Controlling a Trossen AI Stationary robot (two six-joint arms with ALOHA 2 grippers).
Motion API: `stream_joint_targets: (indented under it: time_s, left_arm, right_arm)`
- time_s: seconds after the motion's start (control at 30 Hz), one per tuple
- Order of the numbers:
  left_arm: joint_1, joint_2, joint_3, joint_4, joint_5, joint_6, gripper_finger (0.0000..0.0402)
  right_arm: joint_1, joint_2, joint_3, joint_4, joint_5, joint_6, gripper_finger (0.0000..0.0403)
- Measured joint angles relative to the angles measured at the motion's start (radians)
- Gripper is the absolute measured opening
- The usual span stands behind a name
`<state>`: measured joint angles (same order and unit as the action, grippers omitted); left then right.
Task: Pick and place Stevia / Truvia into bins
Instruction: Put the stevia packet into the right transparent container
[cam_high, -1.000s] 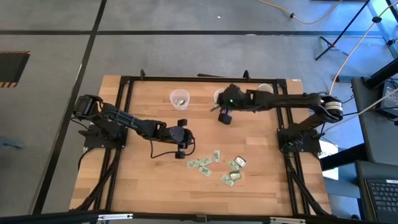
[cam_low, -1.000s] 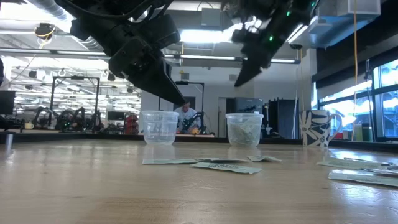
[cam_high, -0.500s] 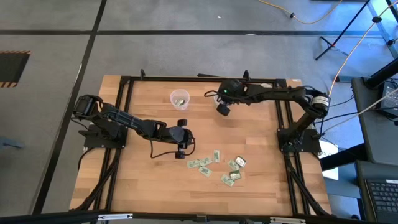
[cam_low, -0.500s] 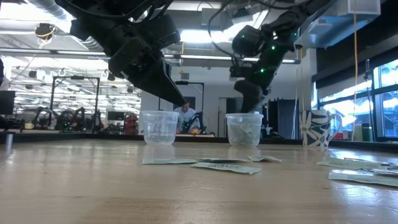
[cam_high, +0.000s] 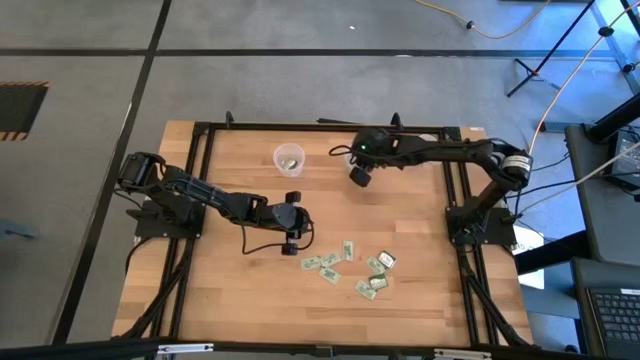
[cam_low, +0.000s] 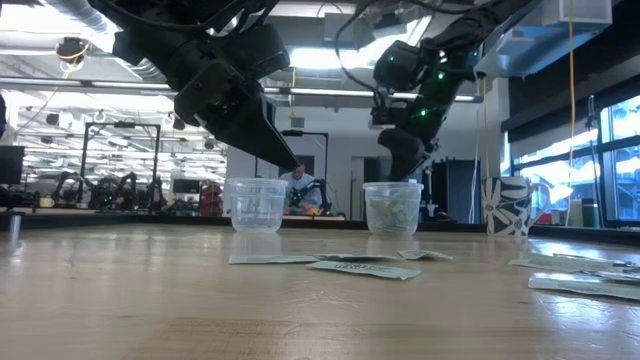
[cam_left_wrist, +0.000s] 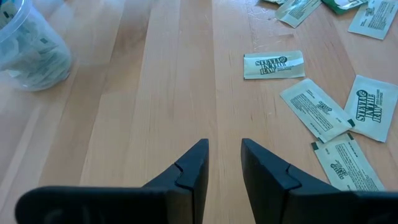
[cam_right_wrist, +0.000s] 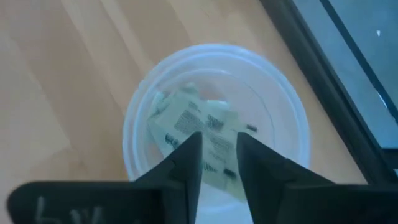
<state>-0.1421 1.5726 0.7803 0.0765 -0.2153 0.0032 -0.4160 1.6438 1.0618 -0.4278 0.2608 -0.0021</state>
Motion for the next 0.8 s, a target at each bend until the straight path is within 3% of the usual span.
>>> stream_joint_targets:
  time_s: [0.1, 0.3, 0.57, 0.8]
  left_arm:
    - [0.0, 0.0, 0.0, 0.0, 0.0, 0.0, 0.0088]
    - [0.0, 0.0, 0.0, 0.0, 0.0, 0.0, 0.0088]
    - [0.0, 0.0, 0.0, 0.0, 0.0, 0.0, 0.0088]
    - [0.0, 0.0, 0.0, 0.001, 0.0, 0.0, 0.0088]
  right_arm:
    - [0.034, -0.049, 0.0, -0.054, -0.028, 0.0, 0.0114]
    - [0.192, -0.114, 0.001, -0.097, -0.212, -0.007, 0.0116]
    - [0.454, -0.054, -0.025, -0.068, -0.213, 0.022, 0.0116]
    - [0.61, 0.037, -0.069, 0.107, -0.202, 0.05, 0.0116]
